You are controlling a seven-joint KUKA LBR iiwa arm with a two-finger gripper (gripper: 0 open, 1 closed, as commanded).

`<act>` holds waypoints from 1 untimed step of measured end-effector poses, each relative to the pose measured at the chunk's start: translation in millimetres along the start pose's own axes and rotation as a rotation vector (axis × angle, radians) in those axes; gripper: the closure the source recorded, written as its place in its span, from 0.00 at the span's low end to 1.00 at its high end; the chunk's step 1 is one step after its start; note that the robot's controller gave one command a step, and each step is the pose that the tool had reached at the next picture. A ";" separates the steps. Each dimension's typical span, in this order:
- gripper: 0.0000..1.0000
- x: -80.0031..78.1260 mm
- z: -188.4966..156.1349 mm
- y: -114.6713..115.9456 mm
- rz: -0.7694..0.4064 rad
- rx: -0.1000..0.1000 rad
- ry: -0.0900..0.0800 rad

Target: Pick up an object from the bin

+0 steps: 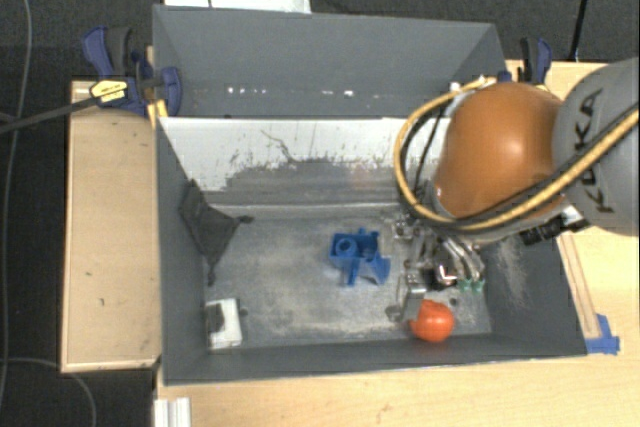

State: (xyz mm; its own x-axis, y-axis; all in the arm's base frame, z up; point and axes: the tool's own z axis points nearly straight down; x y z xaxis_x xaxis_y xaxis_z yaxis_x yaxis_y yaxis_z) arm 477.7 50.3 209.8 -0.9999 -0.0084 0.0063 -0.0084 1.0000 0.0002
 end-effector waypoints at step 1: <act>0.00 -1.6 -4.3 -0.3 0.002 -0.001 -0.009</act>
Offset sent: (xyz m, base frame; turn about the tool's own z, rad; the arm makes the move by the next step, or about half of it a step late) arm 0.0493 -0.0131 -0.0578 0.0474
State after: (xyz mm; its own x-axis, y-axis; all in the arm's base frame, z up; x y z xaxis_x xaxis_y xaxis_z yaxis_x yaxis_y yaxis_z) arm 479.4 50.0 214.1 -1.0000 -0.0061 -0.0023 -0.0061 1.0000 0.0009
